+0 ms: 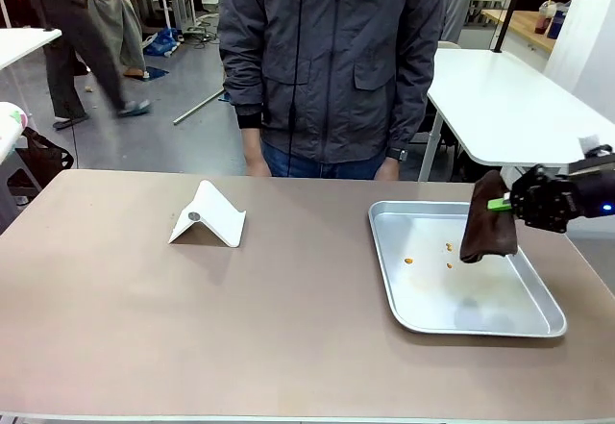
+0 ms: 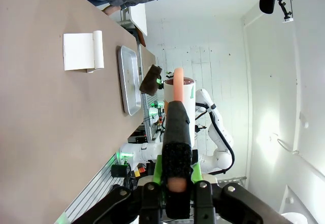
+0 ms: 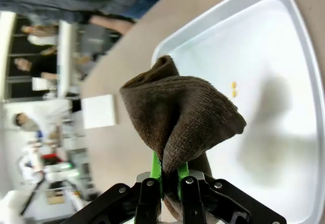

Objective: Clean the surface of the table.
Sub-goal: Clean the area not pointed to by the person.

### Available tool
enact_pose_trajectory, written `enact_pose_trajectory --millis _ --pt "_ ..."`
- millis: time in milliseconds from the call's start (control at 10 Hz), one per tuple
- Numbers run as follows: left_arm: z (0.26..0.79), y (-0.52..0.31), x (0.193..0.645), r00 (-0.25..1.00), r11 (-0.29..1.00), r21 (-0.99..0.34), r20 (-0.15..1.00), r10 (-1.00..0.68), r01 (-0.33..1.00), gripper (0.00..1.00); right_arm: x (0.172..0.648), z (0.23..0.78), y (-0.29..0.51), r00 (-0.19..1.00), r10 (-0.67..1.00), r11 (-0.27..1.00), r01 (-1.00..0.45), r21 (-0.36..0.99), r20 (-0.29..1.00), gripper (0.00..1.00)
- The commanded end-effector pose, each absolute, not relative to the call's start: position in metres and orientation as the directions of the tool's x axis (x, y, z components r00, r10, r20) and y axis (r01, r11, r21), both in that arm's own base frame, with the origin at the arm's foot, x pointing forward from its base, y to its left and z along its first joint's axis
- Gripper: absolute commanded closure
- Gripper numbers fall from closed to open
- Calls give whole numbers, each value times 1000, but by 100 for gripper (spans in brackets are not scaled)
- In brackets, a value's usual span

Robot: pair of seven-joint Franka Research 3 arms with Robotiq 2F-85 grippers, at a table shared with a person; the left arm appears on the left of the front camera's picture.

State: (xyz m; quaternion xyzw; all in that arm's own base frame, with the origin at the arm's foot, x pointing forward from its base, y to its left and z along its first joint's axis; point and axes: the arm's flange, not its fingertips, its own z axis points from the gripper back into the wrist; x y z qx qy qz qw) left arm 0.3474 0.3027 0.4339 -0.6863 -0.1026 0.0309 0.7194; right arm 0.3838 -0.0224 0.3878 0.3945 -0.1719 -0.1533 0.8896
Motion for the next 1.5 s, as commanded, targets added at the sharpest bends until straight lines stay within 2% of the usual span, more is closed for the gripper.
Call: enact_pose_trajectory --millis 0,200,500,800,1400 --pt "439 303 344 977 51 -994 105 188 97 78 402 388 -15 913 -343 771 141 621 219 86" --pt "439 303 344 977 51 -994 105 188 97 78 421 385 -12 936 -238 906 117 407 261 86" --pt "439 303 344 977 51 -994 105 188 97 78 439 378 -9 951 -174 956 101 274 256 86" --pt "439 303 344 977 51 -994 105 188 97 78 463 348 -6 956 -195 939 117 323 221 86" --pt "439 303 344 977 51 -994 105 188 97 78 475 295 20 969 -248 840 207 502 16 86"
